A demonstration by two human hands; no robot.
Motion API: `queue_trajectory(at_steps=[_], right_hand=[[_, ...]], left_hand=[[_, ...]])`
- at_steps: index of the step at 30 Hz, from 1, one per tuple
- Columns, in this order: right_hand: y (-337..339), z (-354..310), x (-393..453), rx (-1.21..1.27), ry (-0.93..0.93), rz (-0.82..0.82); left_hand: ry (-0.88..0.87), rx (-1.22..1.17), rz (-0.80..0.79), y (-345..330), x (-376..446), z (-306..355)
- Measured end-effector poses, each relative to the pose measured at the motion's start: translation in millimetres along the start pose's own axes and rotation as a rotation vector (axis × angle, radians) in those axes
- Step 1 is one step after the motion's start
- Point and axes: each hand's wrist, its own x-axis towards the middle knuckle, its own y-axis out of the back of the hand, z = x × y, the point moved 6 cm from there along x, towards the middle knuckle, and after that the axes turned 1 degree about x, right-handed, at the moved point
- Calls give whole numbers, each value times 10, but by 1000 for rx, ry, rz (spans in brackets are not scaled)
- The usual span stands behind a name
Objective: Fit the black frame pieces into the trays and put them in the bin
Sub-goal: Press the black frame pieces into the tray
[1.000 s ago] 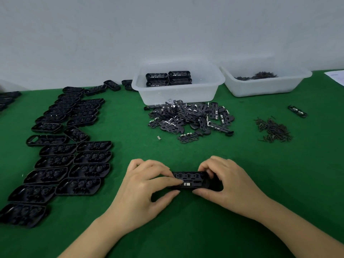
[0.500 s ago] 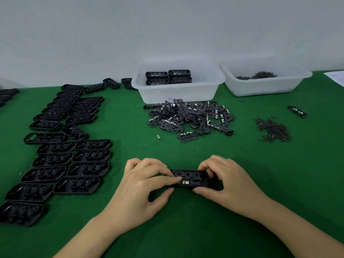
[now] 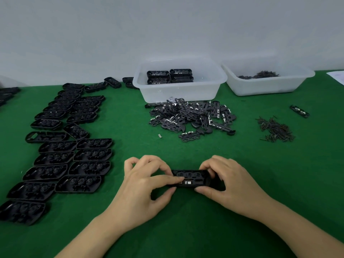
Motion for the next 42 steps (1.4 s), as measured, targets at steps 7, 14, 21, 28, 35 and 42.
queue_trajectory(at_steps=[7,14,21,28,35,42], right_hand=[[0,-5,11,-2,21,13],[27,13,31,105,16,-22],[872,936,18,-263,-302,328],[945,1255,-30,-426,-419,323],[816,826,35,-305,-317,339],[217,-78,78,257,-149,199]], left_hand=[[12,-83,-62,-56,34,6],[-25,-246,-76,-111,105,-36],[-45,-258,-53,-110,109,-47],[-36,-250,-27,-84,108,-28],[-54,-154,-45,-76,118,-4],[-109,-61,-6,-74,104,21]])
